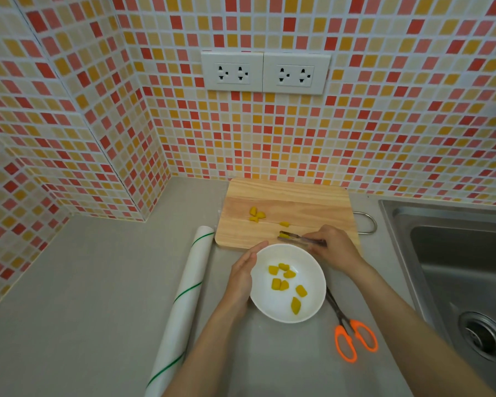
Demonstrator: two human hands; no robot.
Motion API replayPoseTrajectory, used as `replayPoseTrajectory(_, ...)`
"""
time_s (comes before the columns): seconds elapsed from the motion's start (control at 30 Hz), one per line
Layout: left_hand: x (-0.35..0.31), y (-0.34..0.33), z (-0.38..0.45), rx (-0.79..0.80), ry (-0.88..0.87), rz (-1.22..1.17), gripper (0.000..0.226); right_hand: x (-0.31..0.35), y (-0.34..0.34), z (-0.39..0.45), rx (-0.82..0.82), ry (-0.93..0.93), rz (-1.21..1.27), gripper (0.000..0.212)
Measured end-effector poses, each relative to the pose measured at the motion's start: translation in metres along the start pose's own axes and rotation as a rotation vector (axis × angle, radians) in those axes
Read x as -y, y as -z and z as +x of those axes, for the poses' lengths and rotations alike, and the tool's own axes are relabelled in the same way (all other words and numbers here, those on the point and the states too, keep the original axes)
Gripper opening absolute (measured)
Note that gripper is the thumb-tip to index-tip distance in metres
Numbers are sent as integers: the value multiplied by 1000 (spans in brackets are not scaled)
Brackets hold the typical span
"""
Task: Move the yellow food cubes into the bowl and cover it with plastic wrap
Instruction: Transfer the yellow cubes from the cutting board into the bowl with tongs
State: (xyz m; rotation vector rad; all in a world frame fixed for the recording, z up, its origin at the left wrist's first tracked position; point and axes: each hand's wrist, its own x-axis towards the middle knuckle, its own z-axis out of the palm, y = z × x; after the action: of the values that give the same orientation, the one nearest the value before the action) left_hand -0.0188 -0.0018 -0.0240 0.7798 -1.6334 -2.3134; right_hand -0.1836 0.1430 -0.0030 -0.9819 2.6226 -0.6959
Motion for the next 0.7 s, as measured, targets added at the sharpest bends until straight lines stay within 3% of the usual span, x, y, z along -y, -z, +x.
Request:
replayPoseTrajectory(0.27,1,0,0,-4,6,-14,29,12,19,-33,-123,83,154,28)
replayPoseTrajectory(0.33,1,0,1,-1,11,-27,30,20,25,-51,-65,159,135,28)
replayPoseTrajectory(0.43,1,-1,1,-2,4,-25,30,34,29,-73,164,242,-48,34)
replayPoseTrajectory(0.53,1,-1,1,-5,1,-29,32,37,34,-76,266,197,-148,44)
replayPoseTrajectory(0.7,1,-1,0,-5,12,-26,32,23,39,-50,-26,117,38,46)
